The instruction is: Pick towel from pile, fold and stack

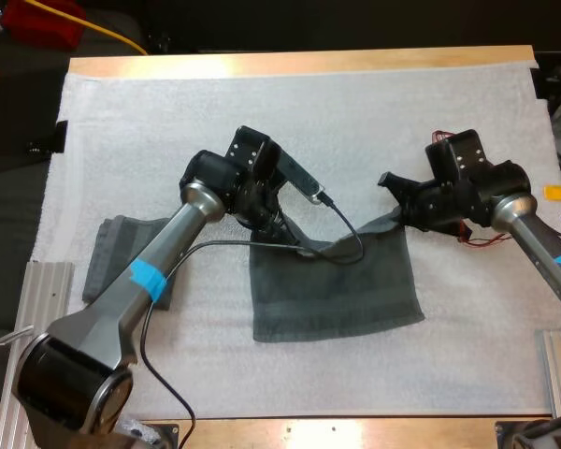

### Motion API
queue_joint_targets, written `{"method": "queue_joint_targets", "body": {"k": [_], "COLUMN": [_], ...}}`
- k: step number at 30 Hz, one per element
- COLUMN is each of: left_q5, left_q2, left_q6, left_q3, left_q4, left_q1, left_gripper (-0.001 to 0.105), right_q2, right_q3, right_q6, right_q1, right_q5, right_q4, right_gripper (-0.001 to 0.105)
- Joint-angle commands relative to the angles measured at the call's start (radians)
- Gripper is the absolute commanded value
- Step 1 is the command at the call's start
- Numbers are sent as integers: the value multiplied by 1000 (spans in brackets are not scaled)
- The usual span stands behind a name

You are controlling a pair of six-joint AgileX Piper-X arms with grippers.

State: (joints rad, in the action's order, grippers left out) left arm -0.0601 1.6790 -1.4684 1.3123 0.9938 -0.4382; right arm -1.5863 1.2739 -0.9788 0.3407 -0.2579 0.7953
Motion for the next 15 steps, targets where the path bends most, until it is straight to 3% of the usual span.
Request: {"method": "queue_joint_targets", "body": {"k": [1, 9, 15], "left_q5": [17, 34, -2], "left_q2": [4, 31, 43], "left_q6": [-19, -38, -38], "left_q3": [0, 0, 0], "left_q4": [-16, -45, -64], "left_q1": [10, 77, 100], "left_gripper": [0, 0, 0], "right_q2": [-7, -41, -61], "right_q3": [0, -9, -9], "right_q6": [21, 136, 172], "right_q1": [-11, -51, -58], "right_q5": [-15, -16, -30], "right_q4": [-14, -100, -146], "right_gripper": [2, 2, 2]}}
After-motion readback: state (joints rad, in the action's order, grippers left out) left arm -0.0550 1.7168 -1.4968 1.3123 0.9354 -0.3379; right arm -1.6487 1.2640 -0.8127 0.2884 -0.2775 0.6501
